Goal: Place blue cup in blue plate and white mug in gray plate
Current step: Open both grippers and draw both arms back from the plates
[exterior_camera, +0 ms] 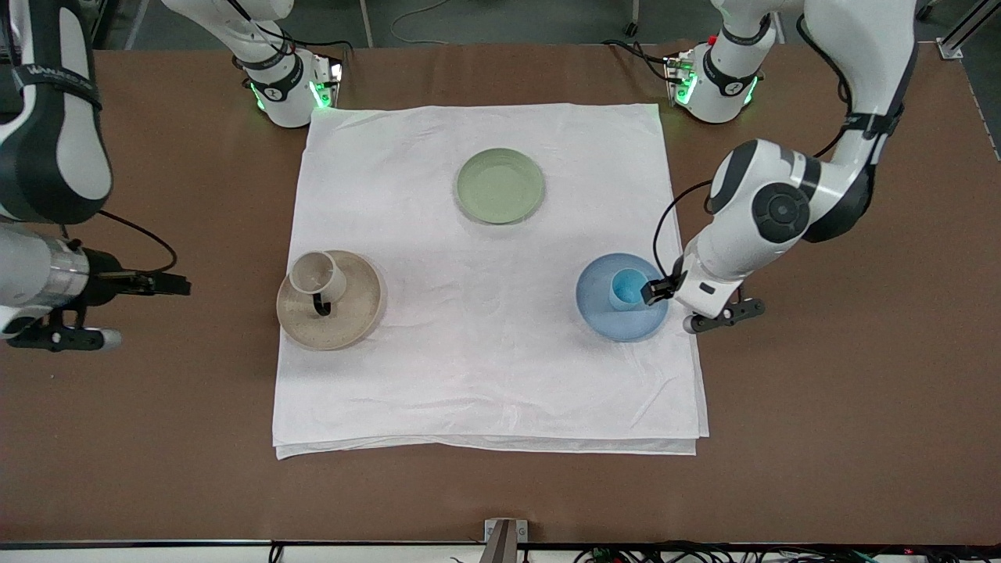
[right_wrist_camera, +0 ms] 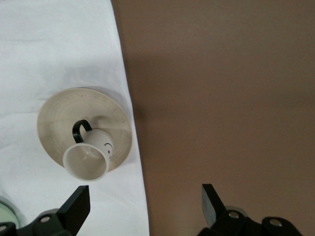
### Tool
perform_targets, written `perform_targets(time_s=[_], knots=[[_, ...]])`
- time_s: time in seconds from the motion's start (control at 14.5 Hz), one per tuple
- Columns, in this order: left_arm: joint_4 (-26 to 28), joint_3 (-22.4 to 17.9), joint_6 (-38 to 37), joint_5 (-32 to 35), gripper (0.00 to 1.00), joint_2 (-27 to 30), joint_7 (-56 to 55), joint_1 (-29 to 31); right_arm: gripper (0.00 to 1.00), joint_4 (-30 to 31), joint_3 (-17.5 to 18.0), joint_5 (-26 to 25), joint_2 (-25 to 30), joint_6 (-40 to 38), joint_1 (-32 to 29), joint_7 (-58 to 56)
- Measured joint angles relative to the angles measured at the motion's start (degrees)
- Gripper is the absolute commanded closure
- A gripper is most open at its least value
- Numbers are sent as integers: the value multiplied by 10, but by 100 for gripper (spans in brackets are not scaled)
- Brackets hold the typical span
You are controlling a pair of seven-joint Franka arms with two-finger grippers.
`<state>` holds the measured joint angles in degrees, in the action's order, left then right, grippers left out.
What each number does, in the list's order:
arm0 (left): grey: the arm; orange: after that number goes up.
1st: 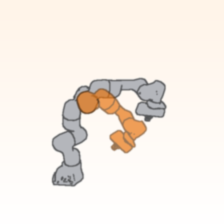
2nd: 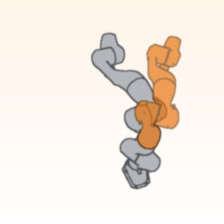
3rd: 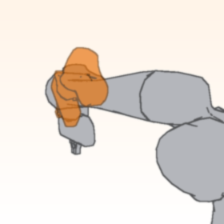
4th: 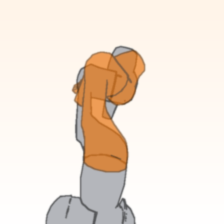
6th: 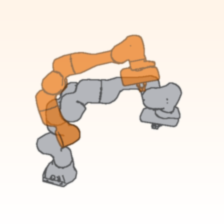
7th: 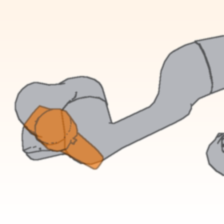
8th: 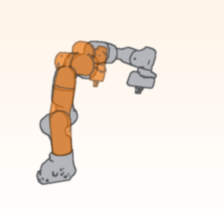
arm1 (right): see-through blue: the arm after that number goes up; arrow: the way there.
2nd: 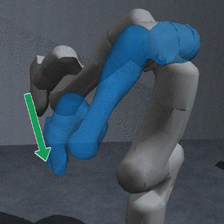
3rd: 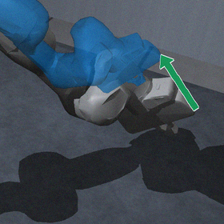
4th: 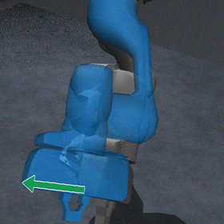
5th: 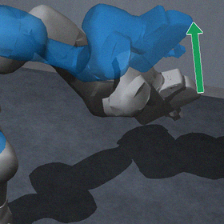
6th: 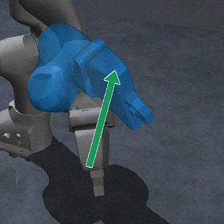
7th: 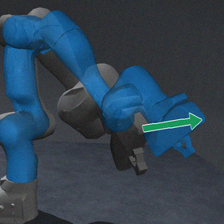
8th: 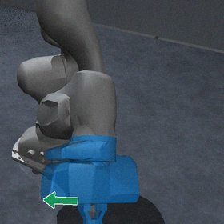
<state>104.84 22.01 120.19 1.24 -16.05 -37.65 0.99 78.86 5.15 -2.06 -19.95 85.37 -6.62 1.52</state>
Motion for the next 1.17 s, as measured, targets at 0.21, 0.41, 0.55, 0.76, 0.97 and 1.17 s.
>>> perform_targets(time_s=[0.21, 0.41, 0.55, 0.76, 0.97, 1.17], knots=[[-121, -2, -148, 14, 0, 33, 11, 36, 0, -77, 0, -12, 2, -73, -4, 0], [-188, -3, -208, 54, 0, 53, 95, 69, 0, -98, 3, -12, 2, -89, -4, 3], [-202, -3, -239, 56, 0, 71, 164, 94, 0, -102, 7, -12, 3, -99, -4, 4], [-206, -9, -273, 56, 0, 103, 246, 116, 0, -102, 10, -12, 11, -100, -2, 3], [-206, -85, -316, 35, 0, 139, 303, 65, 0, -71, -7, -8, 40, -89, 14, -10], [-201, -182, -351, 12, 0, 165, 342, -5, 0, -1, -65, 12, 92, -54, 42, -44]])
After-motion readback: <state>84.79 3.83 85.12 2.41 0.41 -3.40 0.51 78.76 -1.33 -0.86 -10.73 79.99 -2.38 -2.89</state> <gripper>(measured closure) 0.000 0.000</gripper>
